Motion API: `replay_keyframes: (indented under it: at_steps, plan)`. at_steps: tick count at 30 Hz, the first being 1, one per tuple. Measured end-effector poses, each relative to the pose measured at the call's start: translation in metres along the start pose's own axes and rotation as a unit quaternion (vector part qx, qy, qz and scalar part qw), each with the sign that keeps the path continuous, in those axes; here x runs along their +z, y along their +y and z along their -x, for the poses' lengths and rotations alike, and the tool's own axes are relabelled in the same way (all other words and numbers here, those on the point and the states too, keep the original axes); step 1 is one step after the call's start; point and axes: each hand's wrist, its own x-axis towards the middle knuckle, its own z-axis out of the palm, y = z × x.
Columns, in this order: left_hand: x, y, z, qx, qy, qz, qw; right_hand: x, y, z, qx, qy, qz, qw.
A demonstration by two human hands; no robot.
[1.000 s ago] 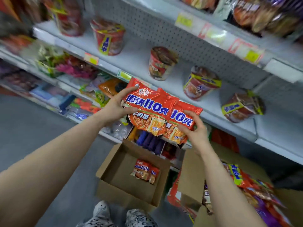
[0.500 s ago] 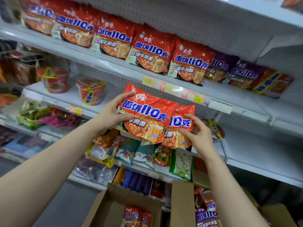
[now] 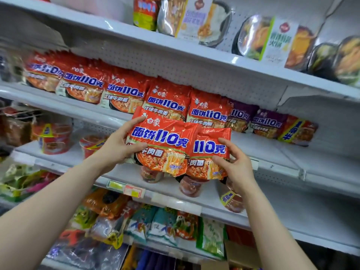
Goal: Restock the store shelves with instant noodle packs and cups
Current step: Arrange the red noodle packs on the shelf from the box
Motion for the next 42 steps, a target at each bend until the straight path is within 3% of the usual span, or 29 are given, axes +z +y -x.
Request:
replay_keyframes:
  at_steps: [12,17,35,42]
  plan:
    - [-0.024,0.006,-0.024,0.032,0.064,0.037,0.997,0.032,-0.001,-0.069,-0.051,-0.032,-0.021,0.998]
    - [-0.057,0.007,-0.031,0.049,0.092,-0.003,0.995,0.064,0.005,-0.093,-0.064,-0.055,-0.016,0.996]
    - [-0.289,0.03,-0.127,0.085,0.095,-0.051,0.99,0.269,-0.031,-0.171,-0.095,0.034,0.045,0.994]
    - [-0.345,0.034,-0.147,0.085,0.116,-0.032,0.989,0.321,-0.037,-0.188,-0.087,0.066,0.058,0.992]
